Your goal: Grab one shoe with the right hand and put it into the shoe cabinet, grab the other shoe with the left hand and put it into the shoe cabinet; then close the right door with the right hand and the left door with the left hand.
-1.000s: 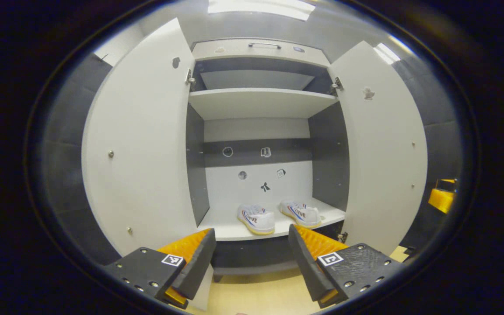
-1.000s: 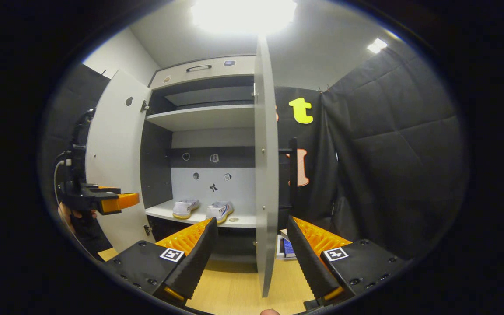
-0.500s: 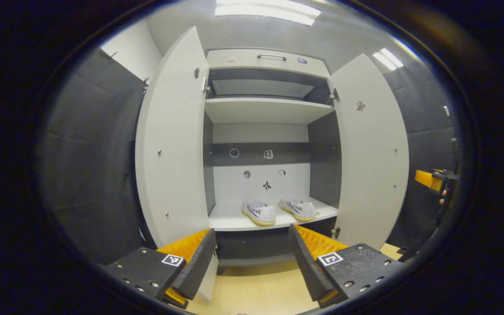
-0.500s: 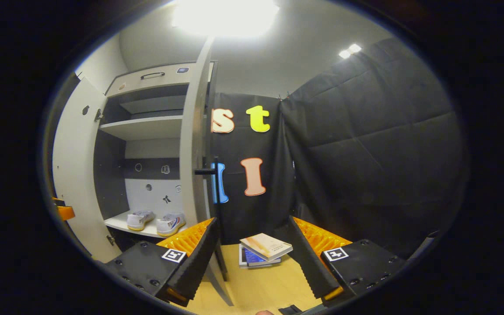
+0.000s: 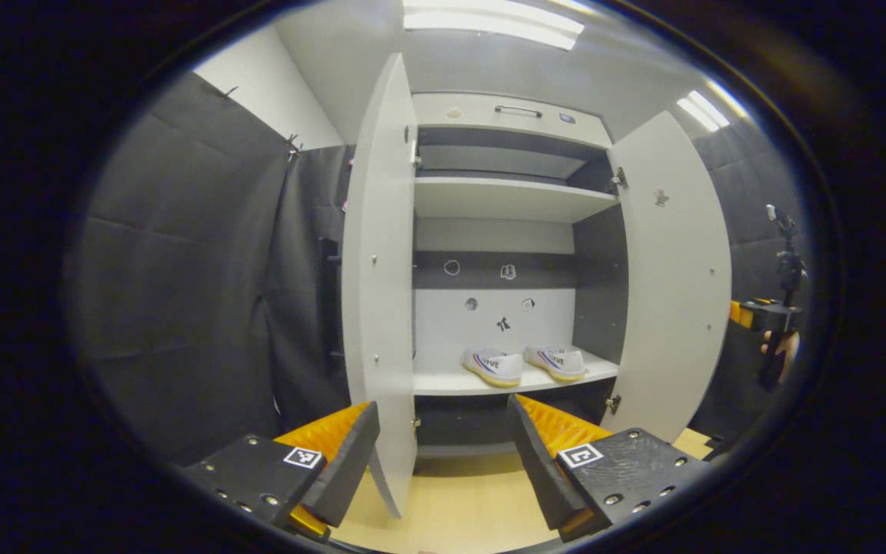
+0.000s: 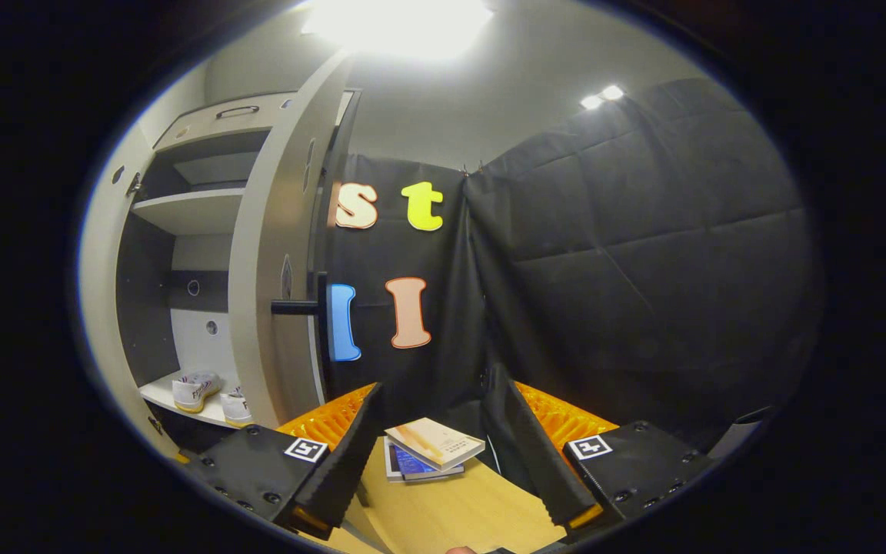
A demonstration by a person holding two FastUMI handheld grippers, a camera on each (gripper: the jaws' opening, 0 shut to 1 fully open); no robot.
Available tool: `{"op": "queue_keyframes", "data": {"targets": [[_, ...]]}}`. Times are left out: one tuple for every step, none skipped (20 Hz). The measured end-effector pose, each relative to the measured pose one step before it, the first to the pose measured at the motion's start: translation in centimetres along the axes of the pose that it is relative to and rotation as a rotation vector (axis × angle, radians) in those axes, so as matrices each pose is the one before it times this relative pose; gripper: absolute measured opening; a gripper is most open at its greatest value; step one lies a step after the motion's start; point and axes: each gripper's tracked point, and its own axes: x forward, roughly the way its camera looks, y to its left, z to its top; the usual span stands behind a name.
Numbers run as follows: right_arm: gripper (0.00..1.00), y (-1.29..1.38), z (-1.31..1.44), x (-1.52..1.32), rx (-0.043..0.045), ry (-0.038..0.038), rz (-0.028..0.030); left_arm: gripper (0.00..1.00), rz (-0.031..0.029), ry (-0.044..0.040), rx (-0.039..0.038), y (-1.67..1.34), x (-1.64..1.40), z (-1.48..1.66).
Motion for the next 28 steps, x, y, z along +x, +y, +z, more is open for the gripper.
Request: {"op": "queue_keyframes", "data": {"targets": [[0.96,-0.134,0.064,0.15,-0.00829,-0.01163,-0.0079,0.94,0.01999,0.00082,0.00032,0.928,-0.302,-0.106],[0.96,0.328,0.043,-0.174,-0.0132,-0.00105,0.00616,0.93,0.017,-0.00045,0.00178,0.902,-0.251,0.075],[0.96,0.454,0.22,-0.357,-0.00616,-0.00613,0.01114,0.93,0.01494,-0.00046,0.00255,0.875,-0.067,-0.033],[0.96,0.473,0.177,-0.104,-0.01554,0.00137,0.00815,0.93,0.01228,-0.00321,0.00613,0.811,-0.043,0.136],[0.96,0.154,0.015,-0.134,-0.00846,-0.00611,0.00391,0.93,0.01835,-0.00404,0.00711,0.759,-0.121,0.035],[0.96,0.281,0.075,-0.172,-0.00241,0.00424,0.00729,0.93,0.01702,-0.00379,0.00355,0.885,-0.06,0.186],[0.96,0.329,-0.089,-0.354,0.01026,0.00174,0.01085,0.93,0.0134,-0.0035,0.00064,0.82,-0.108,0.175],[0.96,0.493,-0.134,-0.087,0.01364,0.00756,0.01397,0.93,0.01003,-0.00137,0.00012,0.51,0.053,0.046],[0.96,0.54,-0.036,-0.162,0.01446,0.00353,0.01543,0.93,0.01395,-0.00132,0.00168,0.567,0.069,-0.013],[0.96,0.653,0.002,-0.149,0.0069,0.00328,0.01722,0.93,0.01371,0.00278,0.00119,0.603,0.09,-0.128],[0.96,0.462,0.101,-0.244,0.00262,-0.00103,0.0181,0.93,0.01253,0.00268,-0.00102,0.491,-0.178,-0.044],[0.96,0.839,-0.002,-0.203,-0.00348,0.00069,0.01977,0.94,0.00816,0.00397,-0.00482,0.326,-0.01,-0.099],[0.91,0.759,-0.032,-0.073,-0.00329,-0.00434,0.02288,0.94,0.00517,0.00381,-0.00534,0.256,-0.136,-0.12],[0.96,1.011,-0.007,-0.32,-0.00093,0.00239,0.02336,0.93,0.00584,0.00253,-0.0035,0.303,-0.036,-0.119],[0.96,0.711,0.015,-0.043,0.00511,-0.00047,0.02161,0.93,0.00593,0.00393,-0.00032,0.256,0.138,-0.41],[0.91,0.85,-0.082,0.062,0.00676,0.0038,0.02085,0.93,0.00681,0.00325,0.00116,0.242,0.12,-0.086],[0.95,0.734,0.01,0.112,0.01013,0.00121,0.01838,0.93,0.00508,0.0032,0.00059,0.221,0.079,-0.158],[0.96,0.675,-0.101,0.133,0.00817,0.00307,0.01563,0.93,0.00564,0.0022,-0.0009,0.212,0.045,-0.175],[0.96,0.506,-0.035,0.207,0.0062,0.00172,0.01247,0.93,0.00627,0.00076,-0.00172,0.237,-0.096,-0.102],[0.96,0.364,-0.147,0.066,0.00286,0.00384,0.01045,0.93,0.00658,0.00185,-0.00121,0.234,0.02,-0.19],[0.96,0.438,0.006,0.167,0.004,0.00207,0.01157,0.93,0.00742,0.001,0.00122,0.29,-0.095,-0.03],[0.96,-0.088,-0.1,-0.028,0.00564,0.00271,0.01137,0.94,0.00789,0.00194,0.00262,0.278,0.091,-0.084],[0.96,0.244,-0.112,0.185,0.00322,0.00287,0.01239,0.94,0.00764,0.00141,0.0026,0.129,-0.005,-0.103],[0.96,0.307,-0.015,0.08,0.00419,0.00063,0.01463,0.94,0.00611,0.00364,0.00192,0.278,0.069,-0.043],[0.96,0.307,-0.061,0.154,0.00192,0.00211,0.01715,0.93,0.00582,0.0032,0.00157,0.368,0.045,-0.238],[0.96,0.429,-0.038,0.3,-0.00124,0.0021,0.01832,0.93,0.0055,0.00412,0.00112,0.246,0.152,-0.13],[0.96,0.408,-0.107,0.194,-0.00374,0.0027,0.01846,0.93,0.00724,0.00293,0.00082,0.252,0.089,-0.184],[0.96,0.344,-0.137,0.209,-0.00896,0.0034,0.01487,0.93,0.00641,0.00333,0.00065,0.294,0.11,-0.183]]}}
